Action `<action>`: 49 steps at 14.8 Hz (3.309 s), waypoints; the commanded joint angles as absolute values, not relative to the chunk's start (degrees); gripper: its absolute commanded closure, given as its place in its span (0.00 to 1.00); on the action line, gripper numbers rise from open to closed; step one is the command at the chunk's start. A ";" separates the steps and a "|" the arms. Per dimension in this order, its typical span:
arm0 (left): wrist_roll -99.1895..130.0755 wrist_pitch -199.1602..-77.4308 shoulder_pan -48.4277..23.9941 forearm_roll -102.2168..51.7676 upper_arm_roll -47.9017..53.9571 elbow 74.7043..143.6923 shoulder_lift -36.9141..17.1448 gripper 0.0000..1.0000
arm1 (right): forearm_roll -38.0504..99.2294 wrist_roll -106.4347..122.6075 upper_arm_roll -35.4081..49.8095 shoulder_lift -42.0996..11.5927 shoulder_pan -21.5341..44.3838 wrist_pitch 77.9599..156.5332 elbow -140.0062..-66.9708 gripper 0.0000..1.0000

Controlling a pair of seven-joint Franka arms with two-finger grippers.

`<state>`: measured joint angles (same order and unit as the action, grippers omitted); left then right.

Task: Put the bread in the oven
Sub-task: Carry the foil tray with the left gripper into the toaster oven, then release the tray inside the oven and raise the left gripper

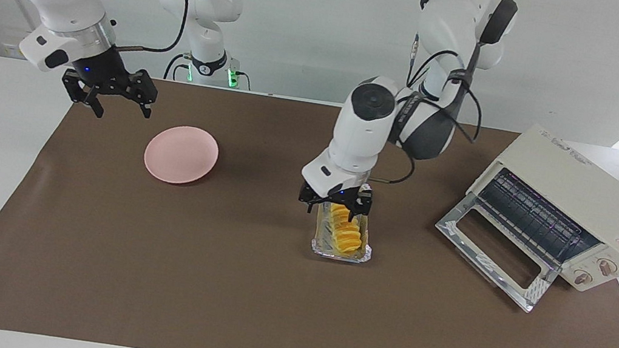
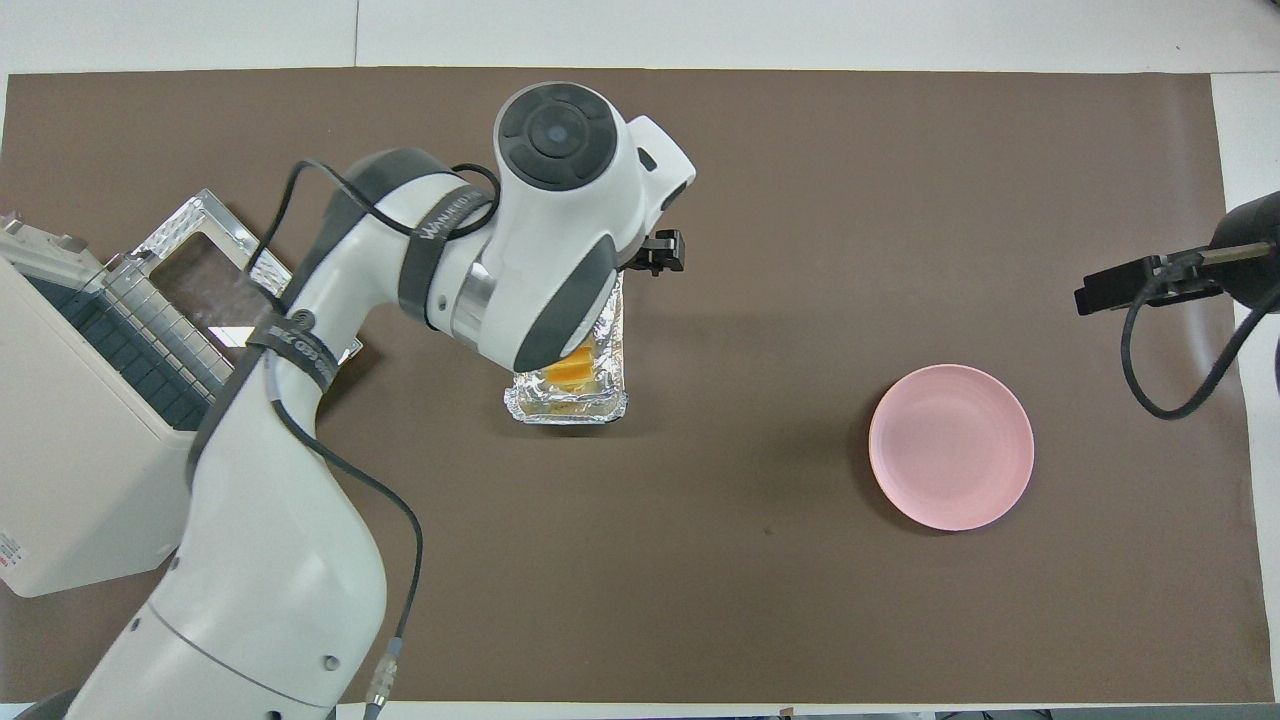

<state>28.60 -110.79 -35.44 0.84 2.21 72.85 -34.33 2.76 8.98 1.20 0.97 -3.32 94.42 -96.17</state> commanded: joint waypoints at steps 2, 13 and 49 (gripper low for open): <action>33.91 -112.06 -39.28 2.64 1.23 78.20 -33.23 0.00 | 1.32 10.72 1.85 3.86 -4.57 87.13 -97.47 0.00; 35.94 -116.89 -38.50 2.46 1.32 90.69 -28.31 0.29 | -1.58 11.51 -1.05 3.43 -4.39 89.56 -96.77 0.00; 48.52 -96.15 -24.52 5.97 -19.42 94.38 -16.62 1.00 | -1.14 11.07 -0.97 3.96 -4.13 88.77 -97.47 0.00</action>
